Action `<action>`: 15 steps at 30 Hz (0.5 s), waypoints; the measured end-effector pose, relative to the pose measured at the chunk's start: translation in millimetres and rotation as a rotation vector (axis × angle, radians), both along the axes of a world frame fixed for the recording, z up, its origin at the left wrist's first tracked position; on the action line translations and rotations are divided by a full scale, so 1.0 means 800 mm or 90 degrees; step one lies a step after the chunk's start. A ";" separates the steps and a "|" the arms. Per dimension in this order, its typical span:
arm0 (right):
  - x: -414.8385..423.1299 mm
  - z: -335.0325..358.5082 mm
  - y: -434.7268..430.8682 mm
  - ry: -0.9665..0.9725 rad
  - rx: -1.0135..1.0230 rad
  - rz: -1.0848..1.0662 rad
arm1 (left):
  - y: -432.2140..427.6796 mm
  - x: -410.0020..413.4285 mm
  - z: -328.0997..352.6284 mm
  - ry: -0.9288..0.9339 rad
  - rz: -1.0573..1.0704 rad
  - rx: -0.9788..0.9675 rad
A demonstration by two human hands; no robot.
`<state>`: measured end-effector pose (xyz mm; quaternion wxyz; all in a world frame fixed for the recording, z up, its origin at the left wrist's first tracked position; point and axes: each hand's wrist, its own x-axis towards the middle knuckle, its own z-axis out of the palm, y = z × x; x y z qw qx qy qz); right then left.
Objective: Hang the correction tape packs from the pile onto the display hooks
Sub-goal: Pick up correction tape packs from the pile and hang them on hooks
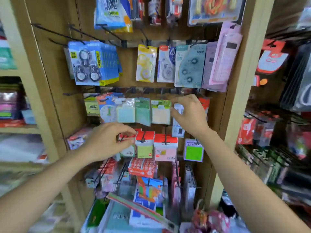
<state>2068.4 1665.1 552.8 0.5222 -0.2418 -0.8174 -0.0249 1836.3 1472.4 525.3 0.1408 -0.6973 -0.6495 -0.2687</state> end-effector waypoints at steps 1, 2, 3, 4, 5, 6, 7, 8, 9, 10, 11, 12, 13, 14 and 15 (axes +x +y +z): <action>-0.002 -0.019 -0.018 0.022 -0.026 0.030 | -0.008 0.001 -0.019 -0.014 -0.002 -0.011; -0.005 -0.042 -0.037 0.034 -0.059 0.058 | -0.018 0.002 -0.039 -0.034 -0.007 -0.027; -0.007 -0.066 -0.057 0.042 -0.095 0.083 | -0.029 0.003 -0.060 -0.057 -0.011 -0.045; -0.009 -0.088 -0.073 0.044 -0.133 0.103 | -0.038 0.002 -0.081 -0.082 -0.015 -0.058; -0.013 -0.115 -0.090 0.040 -0.174 0.118 | -0.049 -0.002 -0.107 -0.111 -0.019 -0.081; -0.017 -0.142 -0.102 0.035 -0.215 0.130 | -0.058 -0.007 -0.132 -0.145 -0.029 -0.105; -0.023 -0.172 -0.117 0.026 -0.258 0.141 | -0.069 -0.015 -0.161 -0.184 -0.035 -0.140; -0.029 -0.202 -0.131 0.017 -0.302 0.149 | -0.079 -0.025 -0.193 -0.221 -0.030 -0.175; -0.034 -0.231 -0.142 0.004 -0.344 0.152 | -0.089 -0.035 -0.222 -0.256 -0.021 -0.214; -0.043 -0.263 -0.157 -0.011 -0.388 0.154 | -0.102 -0.048 -0.256 -0.294 -0.010 -0.257; -0.053 -0.293 -0.170 -0.023 -0.431 0.152 | -0.115 -0.061 -0.289 -0.326 0.000 -0.290; -0.064 -0.322 -0.187 -0.031 -0.474 0.142 | -0.130 -0.074 -0.323 -0.353 0.016 -0.321; -0.073 -0.350 -0.203 -0.038 -0.507 0.127 | -0.144 -0.085 -0.356 -0.372 0.029 -0.342; -0.081 -0.377 -0.217 -0.050 -0.536 0.108 | -0.157 -0.094 -0.386 -0.393 0.041 -0.365; -0.094 -0.408 -0.234 -0.077 -0.571 0.088 | -0.173 -0.110 -0.423 -0.418 0.056 -0.406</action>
